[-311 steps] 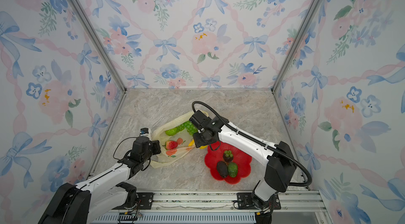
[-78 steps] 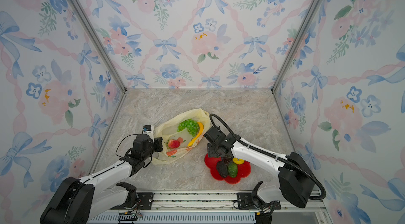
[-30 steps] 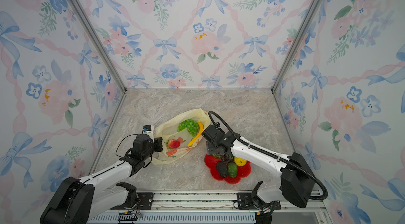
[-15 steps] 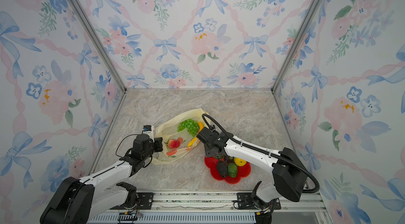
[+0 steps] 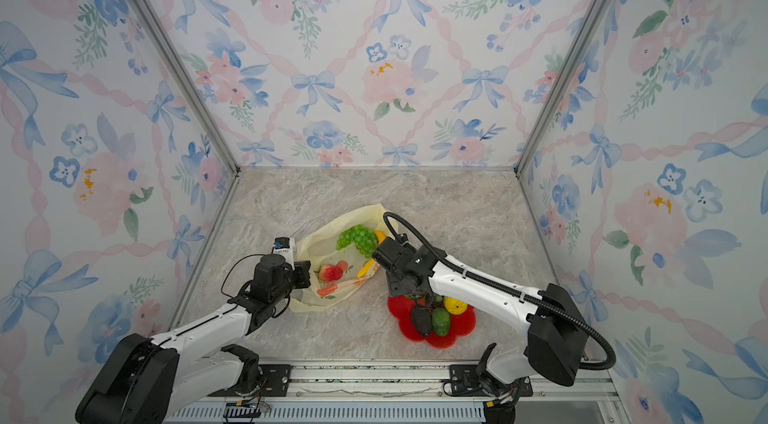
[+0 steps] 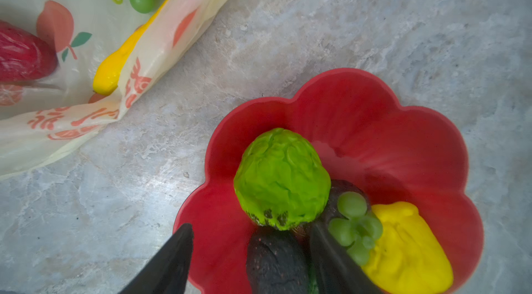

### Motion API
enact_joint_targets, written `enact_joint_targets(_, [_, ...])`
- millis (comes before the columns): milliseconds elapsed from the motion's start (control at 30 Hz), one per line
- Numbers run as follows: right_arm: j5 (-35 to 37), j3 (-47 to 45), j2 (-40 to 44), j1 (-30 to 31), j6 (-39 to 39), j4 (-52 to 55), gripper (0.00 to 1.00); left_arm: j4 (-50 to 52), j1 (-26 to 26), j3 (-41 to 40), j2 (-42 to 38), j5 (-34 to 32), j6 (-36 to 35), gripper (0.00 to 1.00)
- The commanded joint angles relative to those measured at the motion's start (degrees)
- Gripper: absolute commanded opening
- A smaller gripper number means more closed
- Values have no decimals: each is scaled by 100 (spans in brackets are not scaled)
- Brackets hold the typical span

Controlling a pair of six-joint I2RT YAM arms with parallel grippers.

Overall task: Take fruits out of the plastic bag
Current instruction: Move the fruit to the plate, then move the fruit into the plastic bag.

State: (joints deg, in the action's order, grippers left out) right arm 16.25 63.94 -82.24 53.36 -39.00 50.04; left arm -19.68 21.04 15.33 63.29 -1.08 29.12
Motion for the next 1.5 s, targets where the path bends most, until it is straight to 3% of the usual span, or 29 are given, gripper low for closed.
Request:
enact_joint_targets(0, [124,325,109,93,10,169,67,101,74,93,-154,-106,-60,3])
enact_joint_targets(400, [-105,1572,-843,227,253,-119,63,149,190,67,-322,-142,32,3])
enact_joint_targets(933, [-1272,3291,-3072,341,253,-708,56,158,225,49,-204,3,241,4])
enact_joint_targets(1233, [-1757,3639,-3747,447,98,-988,57,186,214,-91,-12,-172,573,4])
enact_joint_targets(1467, [-1592,3891,-4063,692,-247,-798,56,185,208,-129,122,-120,752,4])
